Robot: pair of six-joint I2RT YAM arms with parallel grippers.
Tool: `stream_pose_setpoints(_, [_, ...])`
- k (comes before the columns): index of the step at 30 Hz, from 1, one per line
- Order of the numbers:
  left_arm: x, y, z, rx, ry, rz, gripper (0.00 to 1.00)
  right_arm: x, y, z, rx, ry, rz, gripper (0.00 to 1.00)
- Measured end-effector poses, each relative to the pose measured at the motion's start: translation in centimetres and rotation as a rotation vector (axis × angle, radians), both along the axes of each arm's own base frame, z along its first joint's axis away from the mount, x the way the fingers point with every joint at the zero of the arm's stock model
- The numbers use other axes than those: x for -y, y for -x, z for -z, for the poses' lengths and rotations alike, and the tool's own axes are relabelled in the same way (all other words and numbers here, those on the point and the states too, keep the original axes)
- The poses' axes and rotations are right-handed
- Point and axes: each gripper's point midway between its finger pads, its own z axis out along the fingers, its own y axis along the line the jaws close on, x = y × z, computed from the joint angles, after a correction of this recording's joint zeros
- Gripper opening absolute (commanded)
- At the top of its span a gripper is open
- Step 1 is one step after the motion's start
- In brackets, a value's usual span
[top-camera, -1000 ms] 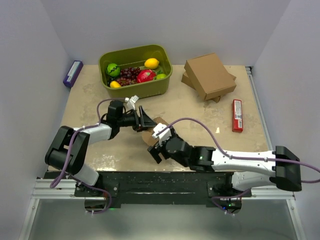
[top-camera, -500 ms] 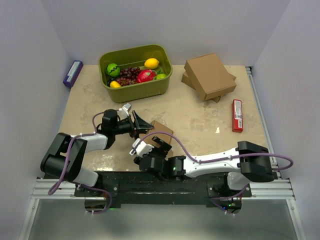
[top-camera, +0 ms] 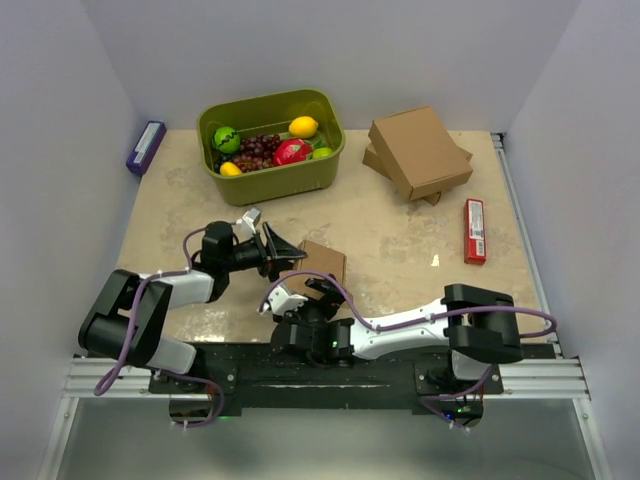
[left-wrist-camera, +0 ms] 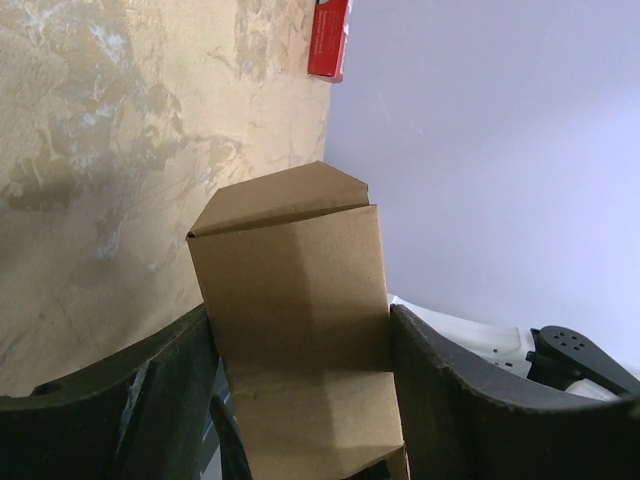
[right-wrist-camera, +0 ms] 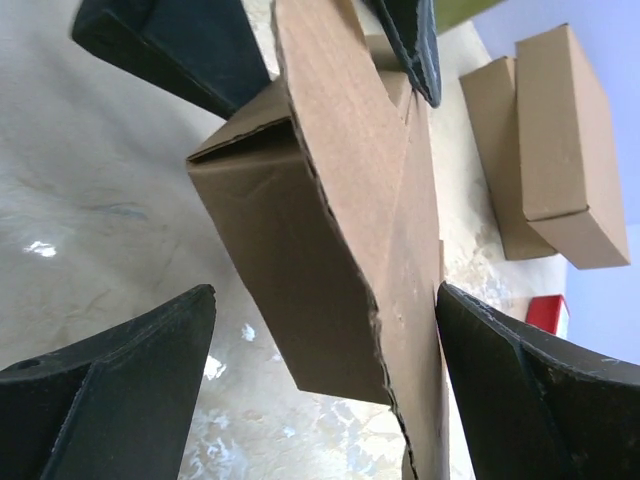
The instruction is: Fold the paper box
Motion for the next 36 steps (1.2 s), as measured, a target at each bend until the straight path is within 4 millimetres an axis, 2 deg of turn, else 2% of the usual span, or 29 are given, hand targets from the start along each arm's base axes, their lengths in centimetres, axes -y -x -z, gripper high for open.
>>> stream_pose_setpoints(2, [0.0, 0.1, -0.1, -0.002, 0.005, 0.001, 0.00, 0.4, -0.2, -0.1, 0.021, 0.007, 0.011, 0.84])
stream_pose_setpoints(6, [-0.1, 0.4, 0.0, -0.006, 0.010, -0.001, 0.00, 1.0, -0.7, -0.1, 0.056, 0.026, 0.028, 0.67])
stream_pose_setpoints(9, [-0.2, 0.3, -0.1, -0.004, 0.017, -0.010, 0.00, 1.1, -0.9, 0.3, 0.060, 0.039, 0.015, 0.59])
stream_pose_setpoints(12, [-0.3, 0.3, -0.2, 0.004, 0.019, -0.016, 0.29, 1.0, -1.0, 0.4, 0.056, 0.052, -0.005, 0.55])
stream_pose_setpoints(13, [-0.3, 0.3, -0.2, 0.007, 0.020, -0.017, 0.50, 0.9, -1.0, 0.4, 0.051, 0.055, -0.012, 0.54])
stream_pose_setpoints(15, [-0.3, 0.3, -0.3, 0.011, 0.022, -0.018, 0.67, 0.9, -1.1, 0.3, 0.041, 0.058, -0.021, 0.52])
stream_pose_setpoints(16, [-0.3, 0.2, -0.4, 0.016, 0.023, -0.019, 0.85, 1.0, -1.2, 0.3, 0.032, 0.057, -0.027, 0.52])
stream_pose_setpoints(17, [-0.3, 0.2, -0.5, 0.020, 0.025, -0.019, 0.95, 1.1, -1.3, 0.2, 0.020, 0.057, -0.033, 0.51])
stream_pose_setpoints(18, [-0.3, 0.2, -0.6, 0.027, 0.027, -0.017, 1.00, 1.2, -1.4, 0.1, 0.006, 0.051, -0.039, 0.50])
stream_pose_setpoints(24, [-0.9, 0.4, -1.9, 0.099, 0.042, 0.006, 1.00, 2.0, -2.0, 0.0, -0.109, 0.003, -0.062, 0.46])
stream_pose_setpoints(36, [-5.5, -3.2, -3.3, 0.350, -0.122, -0.086, 1.00, 4.5, -2.8, -1.1, -0.438, -0.125, -0.122, 0.45])
